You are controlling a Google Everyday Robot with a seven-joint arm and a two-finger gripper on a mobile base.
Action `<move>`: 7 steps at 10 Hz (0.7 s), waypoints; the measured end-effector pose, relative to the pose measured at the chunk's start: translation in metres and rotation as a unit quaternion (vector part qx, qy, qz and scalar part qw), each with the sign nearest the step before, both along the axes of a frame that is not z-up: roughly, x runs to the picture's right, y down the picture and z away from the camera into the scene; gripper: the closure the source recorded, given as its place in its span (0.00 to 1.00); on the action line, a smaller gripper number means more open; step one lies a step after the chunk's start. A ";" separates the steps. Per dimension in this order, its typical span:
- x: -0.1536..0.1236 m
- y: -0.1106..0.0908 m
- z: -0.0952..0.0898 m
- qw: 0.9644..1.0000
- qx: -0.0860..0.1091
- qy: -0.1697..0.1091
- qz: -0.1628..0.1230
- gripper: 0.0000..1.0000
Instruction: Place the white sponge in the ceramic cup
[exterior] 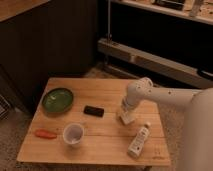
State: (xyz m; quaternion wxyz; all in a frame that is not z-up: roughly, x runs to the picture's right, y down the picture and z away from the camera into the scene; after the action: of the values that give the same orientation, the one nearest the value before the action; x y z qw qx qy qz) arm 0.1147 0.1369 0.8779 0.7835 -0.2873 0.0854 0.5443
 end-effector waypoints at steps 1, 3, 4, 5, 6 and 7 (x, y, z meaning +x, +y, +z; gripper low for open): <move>-0.002 0.000 0.001 1.000 0.000 0.000 -0.001 0.35; -0.004 0.002 0.004 1.000 -0.002 0.002 -0.005 0.35; -0.004 0.003 0.005 1.000 -0.003 0.003 -0.007 0.35; -0.005 0.003 0.006 1.000 -0.005 0.003 -0.008 0.35; -0.005 0.005 0.007 1.000 -0.007 0.004 -0.011 0.35; -0.006 0.006 0.009 1.000 -0.008 0.004 -0.013 0.35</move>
State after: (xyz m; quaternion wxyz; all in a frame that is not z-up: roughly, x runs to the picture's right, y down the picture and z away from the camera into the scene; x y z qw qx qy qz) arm 0.1087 0.1426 0.8868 0.7875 -0.2903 0.0968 0.5349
